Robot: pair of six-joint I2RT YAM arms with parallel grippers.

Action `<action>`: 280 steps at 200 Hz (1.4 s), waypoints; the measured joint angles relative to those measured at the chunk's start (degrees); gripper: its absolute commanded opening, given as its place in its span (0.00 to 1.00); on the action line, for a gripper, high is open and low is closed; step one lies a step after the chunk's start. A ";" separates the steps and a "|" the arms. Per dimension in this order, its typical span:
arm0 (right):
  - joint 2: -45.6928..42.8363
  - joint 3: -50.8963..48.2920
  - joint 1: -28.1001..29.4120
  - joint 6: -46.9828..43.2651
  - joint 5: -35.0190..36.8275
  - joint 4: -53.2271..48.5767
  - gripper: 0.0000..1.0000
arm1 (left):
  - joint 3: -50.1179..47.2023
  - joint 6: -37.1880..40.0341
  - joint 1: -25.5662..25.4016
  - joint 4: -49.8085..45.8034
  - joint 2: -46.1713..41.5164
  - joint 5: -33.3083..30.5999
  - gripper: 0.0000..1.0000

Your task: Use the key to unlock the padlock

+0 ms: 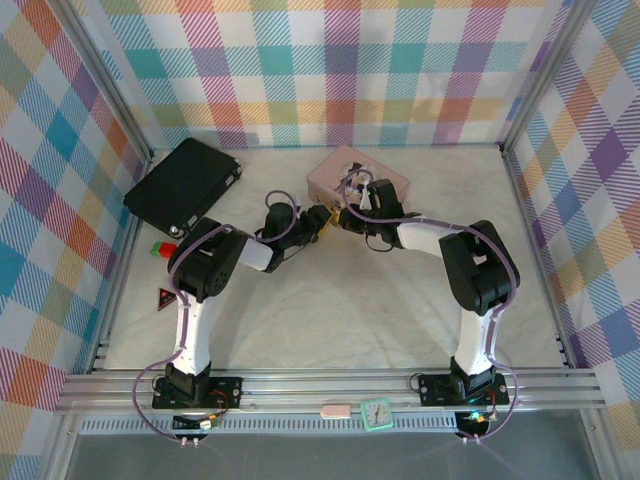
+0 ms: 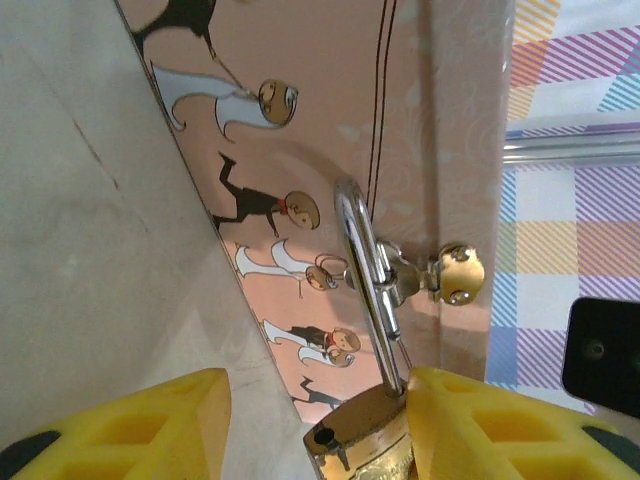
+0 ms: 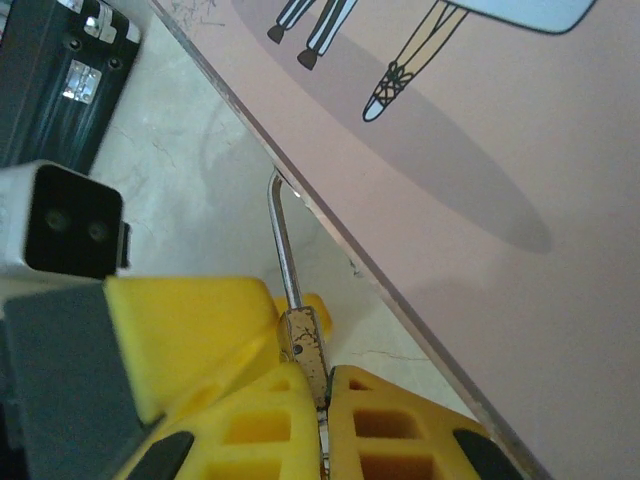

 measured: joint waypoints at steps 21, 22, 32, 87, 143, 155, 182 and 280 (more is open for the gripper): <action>0.02 -0.02 -0.22 2.05 -0.17 0.26 0.00 | -0.35 -2.40 -0.42 2.64 0.76 -1.07 0.49; 0.02 -0.02 -0.24 2.16 -0.17 0.28 0.00 | -0.39 -2.45 -0.44 2.73 0.79 -1.11 0.49; 0.02 -0.02 -0.24 2.84 -0.26 0.46 0.00 | -0.74 -3.56 -0.63 3.56 0.83 -1.62 0.49; 0.31 -0.28 -0.26 5.97 -0.61 2.78 0.00 | -1.20 -9.68 -2.08 9.40 1.62 -3.39 0.41; 0.37 -1.01 -0.66 7.93 -0.59 4.74 0.00 | -2.19 -13.46 -2.47 12.52 2.08 -5.42 0.13; 0.35 -1.20 -0.87 8.22 -0.74 5.03 0.01 | -2.16 -13.73 -2.49 12.76 2.19 -5.51 0.06; 0.02 -1.90 -0.87 8.52 -0.52 5.18 0.18 | -2.16 -13.88 -2.56 13.49 2.73 -5.22 0.00; -19.80 -5.79 -1.66 7.82 8.28 -10.23 0.78 | -2.19 -13.20 -2.91 12.26 3.06 -5.57 0.00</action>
